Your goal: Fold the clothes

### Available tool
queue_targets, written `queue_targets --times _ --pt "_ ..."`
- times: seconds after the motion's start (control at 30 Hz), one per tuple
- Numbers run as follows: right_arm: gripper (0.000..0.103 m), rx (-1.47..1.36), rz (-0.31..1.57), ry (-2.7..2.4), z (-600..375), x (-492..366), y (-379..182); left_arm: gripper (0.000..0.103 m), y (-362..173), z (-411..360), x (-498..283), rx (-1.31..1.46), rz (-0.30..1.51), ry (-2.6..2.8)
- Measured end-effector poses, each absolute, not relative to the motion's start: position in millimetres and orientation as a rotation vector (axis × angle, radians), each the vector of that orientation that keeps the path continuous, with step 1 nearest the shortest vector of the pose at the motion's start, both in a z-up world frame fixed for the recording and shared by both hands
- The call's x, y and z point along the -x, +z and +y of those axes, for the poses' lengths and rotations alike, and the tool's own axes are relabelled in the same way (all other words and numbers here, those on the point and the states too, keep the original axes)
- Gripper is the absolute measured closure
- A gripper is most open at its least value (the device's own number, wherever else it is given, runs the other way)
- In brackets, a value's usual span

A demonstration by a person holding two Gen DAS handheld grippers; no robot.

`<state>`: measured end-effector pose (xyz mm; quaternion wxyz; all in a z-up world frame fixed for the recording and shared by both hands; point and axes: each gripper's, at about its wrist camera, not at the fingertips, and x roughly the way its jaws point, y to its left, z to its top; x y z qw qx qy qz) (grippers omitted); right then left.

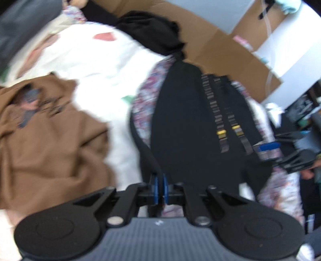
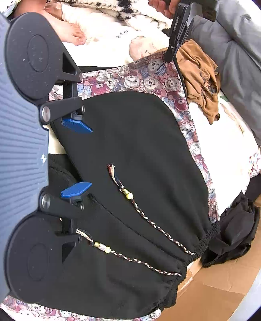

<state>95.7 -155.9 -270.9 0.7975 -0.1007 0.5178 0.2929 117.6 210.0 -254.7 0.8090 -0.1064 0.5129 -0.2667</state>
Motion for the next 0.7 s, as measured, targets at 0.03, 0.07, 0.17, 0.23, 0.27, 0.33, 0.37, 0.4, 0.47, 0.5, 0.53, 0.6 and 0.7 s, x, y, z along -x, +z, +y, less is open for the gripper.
queue_targets --times 0.03,0.07,0.17,0.23,0.27,0.33,0.37,0.4,0.47,0.5,0.53,0.6,0.7 --pt "0.043 0.22 1.105 0.631 -156.6 -94.4 -268.7 0.097 -253.7 204.9 -118.4 0.238 1.092 -0.586" --pt "0.043 0.224 1.098 0.633 -157.3 -93.1 -266.4 0.097 -252.1 196.6 -120.7 0.254 1.089 -0.609" --pt "0.043 0.216 1.084 0.635 -161.3 -90.6 -258.4 0.097 -248.1 172.3 -128.9 0.291 1.086 -0.672" --pt "0.043 0.212 1.073 0.626 -164.8 -89.8 -251.7 0.097 -245.2 152.1 -135.5 0.31 1.091 -0.713" --pt "0.043 0.21 1.067 0.619 -166.8 -89.8 -248.1 0.097 -244.1 144.3 -138.2 0.316 1.093 -0.724" --pt "0.043 0.207 1.054 0.607 -169.6 -89.6 -242.1 0.097 -240.0 128.7 -142.7 0.312 1.097 -0.735" --pt "0.043 0.203 1.052 0.607 -171.1 -88.5 -237.8 0.097 -236.8 119.5 -145.4 0.308 1.105 -0.743" --pt "0.043 0.203 1.053 0.612 -171.5 -88.0 -235.7 0.097 -233.0 108.6 -148.6 0.303 1.116 -0.751" --pt "0.043 0.221 1.044 0.626 -172.5 -83.9 -223.7 0.097 -226.1 91.2 -153.2 0.281 1.133 -0.77" --pt "0.043 0.237 1.034 0.623 -172.6 -82.6 -216.3 0.097 -220.0 80.9 -155.1 0.268 1.142 -0.781" --pt "0.043 0.242 1.032 0.62 -172.5 -82.0 -212.8 0.098 -216.6 76.0 -155.6 0.264 1.147 -0.785" --pt "0.043 0.248 1.029 0.615 -171.3 -80.2 -199.4 0.098 -203.2 56.5 -157.7 0.228 1.163 -0.8" --pt "0.043 0.255 1.009 0.62 -167.2 -77.3 -172.9 0.098 -184.2 32.1 -158.0 0.178 1.177 -0.823"
